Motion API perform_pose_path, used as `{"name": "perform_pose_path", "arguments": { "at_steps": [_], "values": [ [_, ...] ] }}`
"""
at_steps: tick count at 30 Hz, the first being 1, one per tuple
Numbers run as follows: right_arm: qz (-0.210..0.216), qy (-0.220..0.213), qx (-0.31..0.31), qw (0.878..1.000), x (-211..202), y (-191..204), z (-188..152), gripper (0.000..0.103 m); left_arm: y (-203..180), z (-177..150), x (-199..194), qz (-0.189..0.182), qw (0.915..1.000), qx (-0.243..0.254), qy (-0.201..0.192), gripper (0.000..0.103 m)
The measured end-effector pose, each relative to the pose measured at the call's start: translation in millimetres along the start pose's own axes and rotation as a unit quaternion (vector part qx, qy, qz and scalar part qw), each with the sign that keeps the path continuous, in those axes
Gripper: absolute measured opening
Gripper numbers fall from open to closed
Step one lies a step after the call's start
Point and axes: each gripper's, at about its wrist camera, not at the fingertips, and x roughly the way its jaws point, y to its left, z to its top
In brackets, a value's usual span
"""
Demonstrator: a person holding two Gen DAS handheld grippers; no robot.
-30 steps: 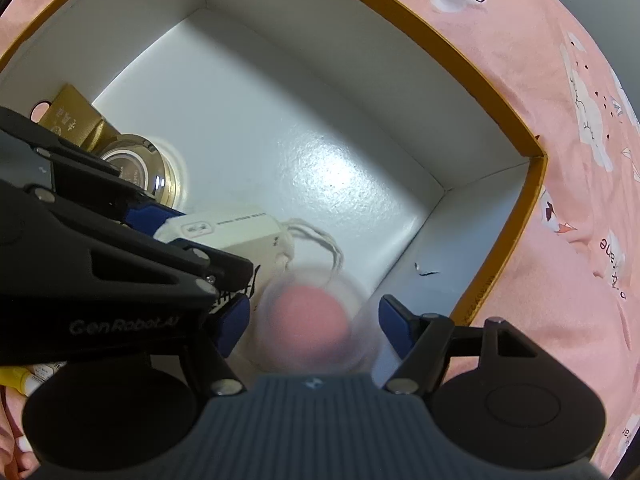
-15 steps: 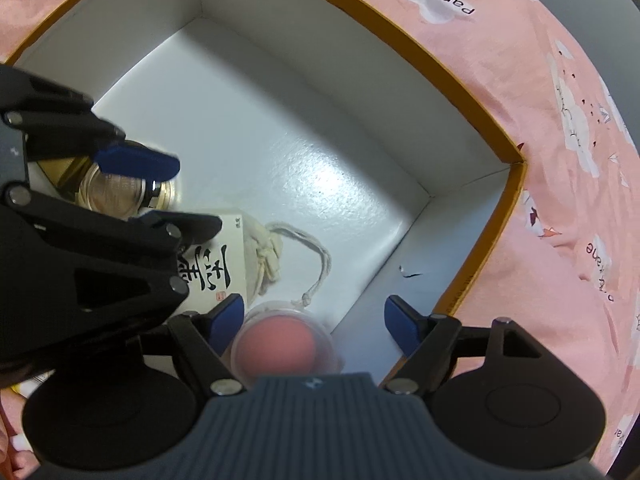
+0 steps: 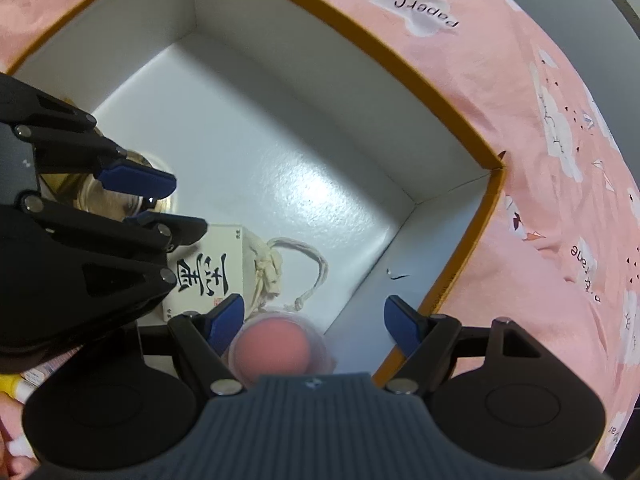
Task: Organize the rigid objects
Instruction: 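Open the left gripper to release the white tag box inside the box, then open the right gripper to drop the clear cup, withdraw both grippers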
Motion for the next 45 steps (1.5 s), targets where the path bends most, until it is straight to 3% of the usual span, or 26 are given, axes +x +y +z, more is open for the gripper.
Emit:
{"name": "perform_pose_path", "arguments": {
  "at_steps": [8,15,26,34,41,45],
  "values": [
    [-0.017,-0.037,0.010,0.999,-26.3,7.1,-9.1,0.076,-10.9,-1.4,-27.0,-0.004,0.9985,0.021,-0.052,0.034],
    [-0.011,-0.069,0.065,0.995,-56.9,7.6,-28.6,0.076,-17.0,-6.7,-57.4,-0.012,0.9949,0.048,-0.087,0.034],
    [0.010,-0.146,0.165,0.975,-95.4,17.3,-71.8,0.077,-17.8,-32.5,-97.5,-0.044,0.9867,0.076,-0.137,0.041],
    [0.014,-0.187,0.253,0.949,-98.4,36.4,-120.2,0.077,4.2,-59.0,-109.7,-0.069,0.9876,0.078,-0.118,0.041],
    [0.008,-0.132,0.298,0.945,-82.3,59.2,-151.9,0.077,22.6,-88.5,-94.5,-0.096,0.9927,0.057,-0.047,0.041],
    [0.033,-0.111,0.326,0.938,-75.1,66.0,-166.4,0.077,33.6,-102.0,-91.6,-0.109,0.9928,0.046,-0.021,0.041]
  ]
}}
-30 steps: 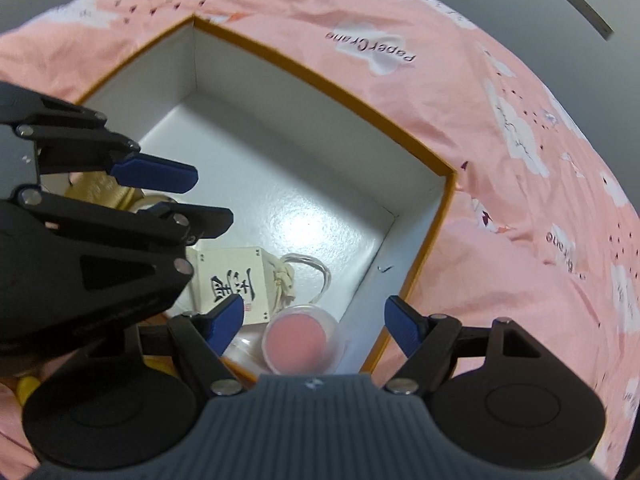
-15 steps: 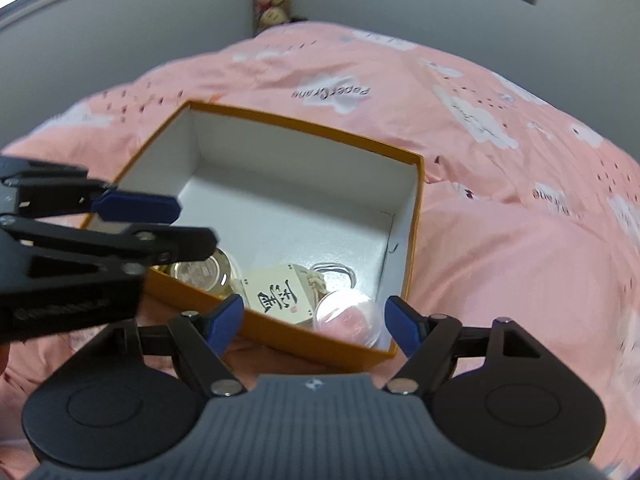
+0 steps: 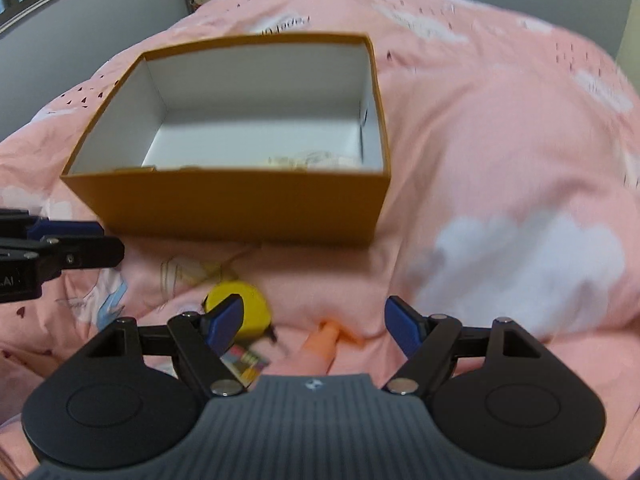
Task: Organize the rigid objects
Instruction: 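Open the right gripper to drop the clear cup, withdraw both grippers, then grasp the green soap bar with the left gripper while the right grasps the pink pump bottle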
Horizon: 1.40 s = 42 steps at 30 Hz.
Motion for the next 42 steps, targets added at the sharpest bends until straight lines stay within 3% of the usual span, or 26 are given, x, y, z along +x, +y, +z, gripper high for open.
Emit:
{"name": "perform_pose_path", "arguments": {
  "at_steps": [2,4,5,8,14,18,26,34,42],
  "values": [
    [0.000,0.011,0.004,1.000,0.4,0.2,-7.7,0.077,3.0,-7.2,-1.5,-0.012,0.9998,-0.001,0.014,0.042],
    [-0.001,0.023,0.003,1.000,0.6,1.5,-15.4,0.077,4.6,-16.9,-0.9,-0.024,0.9993,0.005,0.029,0.053],
    [-0.001,0.029,0.004,1.000,1.2,1.3,-17.8,0.077,4.9,-21.2,0.2,-0.026,0.9989,0.009,0.037,0.054],
    [-0.007,0.047,0.017,0.999,3.9,-1.9,-24.2,0.077,3.8,-31.9,4.0,-0.024,0.9981,0.013,0.056,0.054],
    [-0.004,0.066,0.030,0.997,7.9,-5.0,-34.7,0.077,0.6,-39.2,9.6,-0.053,0.9961,0.005,0.070,0.055],
    [0.001,0.065,0.032,0.997,10.3,-3.8,-31.9,0.068,-17.2,-34.6,23.3,-0.079,0.9924,0.042,0.084,0.065],
    [0.015,0.066,0.049,0.996,11.4,-9.3,-29.0,0.053,-41.2,-23.3,65.2,-0.082,0.9847,0.066,0.138,0.065],
    [0.039,0.072,0.044,0.996,21.8,-5.6,-22.7,0.053,-45.9,-23.9,91.9,-0.079,0.9801,0.049,0.175,0.065],
    [0.067,0.132,0.098,0.984,55.6,-20.8,-22.1,0.054,-54.9,-29.0,110.2,-0.067,0.9773,0.053,0.193,0.060]
  ]
}}
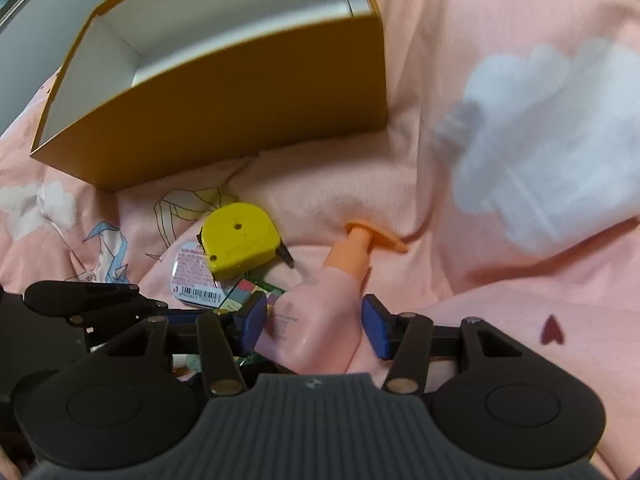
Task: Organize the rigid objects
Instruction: 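Grasp the green soap bar with the left gripper while the right grasps the pink pump bottle, then carry the green soap bar and pink pump bottle over the orange box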
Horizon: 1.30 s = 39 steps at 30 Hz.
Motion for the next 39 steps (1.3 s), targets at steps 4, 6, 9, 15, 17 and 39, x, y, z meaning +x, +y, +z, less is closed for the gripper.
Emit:
{"name": "perform_pose_path", "arguments": {
  "at_steps": [4,6,9,15,17,39],
  "values": [
    [0.010,0.020,0.013,1.000,10.9,-4.1,1.3,0.058,-0.7,-1.1,6.5,0.003,1.0000,-0.004,0.001,0.058],
    [0.018,0.029,0.018,0.999,16.5,-5.3,1.9,0.060,-1.8,-2.1,8.0,0.006,1.0000,-0.004,0.000,0.058],
    [0.023,0.031,0.027,0.999,20.5,-6.6,2.5,0.058,-2.0,-3.0,10.2,0.008,0.9999,-0.007,0.000,0.058],
    [0.019,0.016,0.017,1.000,13.0,-4.0,-0.5,0.057,-5.5,-3.7,19.4,0.015,0.9998,-0.010,-0.004,0.055],
    [0.018,0.008,0.014,1.000,9.9,-2.4,-1.4,0.057,-4.5,-4.8,18.9,0.013,0.9997,-0.015,-0.010,0.054],
    [0.014,-0.043,-0.015,0.999,-32.1,10.5,-1.7,0.046,22.0,-33.2,-64.1,0.013,0.9875,-0.093,-0.126,0.051]
  ]
}}
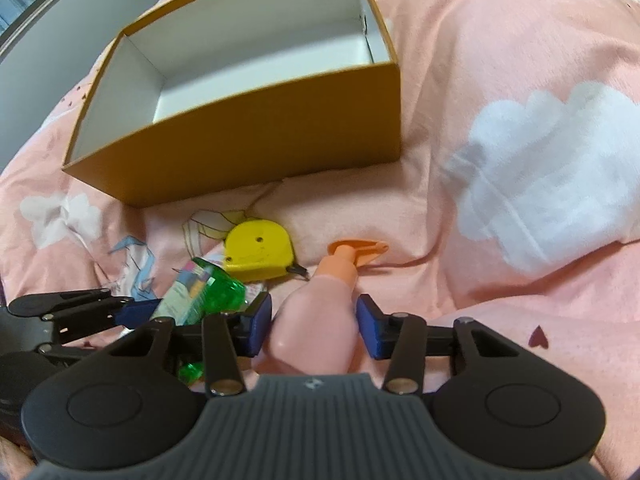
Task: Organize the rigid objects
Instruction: 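Carry the green soap bar and pink pump bottle over the orange box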
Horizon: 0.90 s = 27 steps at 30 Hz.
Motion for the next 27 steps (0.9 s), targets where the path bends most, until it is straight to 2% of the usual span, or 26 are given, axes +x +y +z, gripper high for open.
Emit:
{"name": "perform_pose_path", "arguments": {
  "at_steps": [7,15,16,17,18,21,24,27],
  "values": [
    [0.018,-0.021,-0.016,0.999,-13.4,13.7,12.2,0.046,11.3,10.9,-22.2,0.002,0.9988,-0.029,-0.039,0.051],
    [0.039,-0.058,-0.041,0.997,-41.4,32.2,26.1,0.044,17.1,21.4,-56.5,0.012,0.9955,-0.039,-0.086,0.051],
    [0.039,-0.063,-0.044,0.996,-45.0,34.4,27.8,0.041,16.9,23.0,-59.7,0.011,0.9950,-0.041,-0.090,0.051],
    [0.040,-0.069,-0.047,0.996,-49.1,36.5,30.1,0.032,17.6,24.5,-63.5,0.009,0.9945,-0.044,-0.095,0.051],
    [0.046,-0.076,-0.049,0.995,-53.3,37.8,32.5,0.000,17.9,26.2,-66.3,0.008,0.9939,-0.046,-0.100,0.051],
    [0.072,-0.086,-0.044,0.993,-63.5,40.0,42.2,0.000,17.7,30.4,-73.0,0.010,0.9928,-0.044,-0.111,0.051],
    [0.049,-0.088,-0.072,0.992,-61.3,52.1,48.2,0.000,20.9,29.1,-72.4,0.014,0.9935,-0.044,-0.103,0.051],
    [0.041,-0.051,-0.072,0.995,-42.0,52.4,46.5,0.002,27.7,22.1,-65.0,0.013,0.9946,-0.054,-0.087,0.051]
  ]
}}
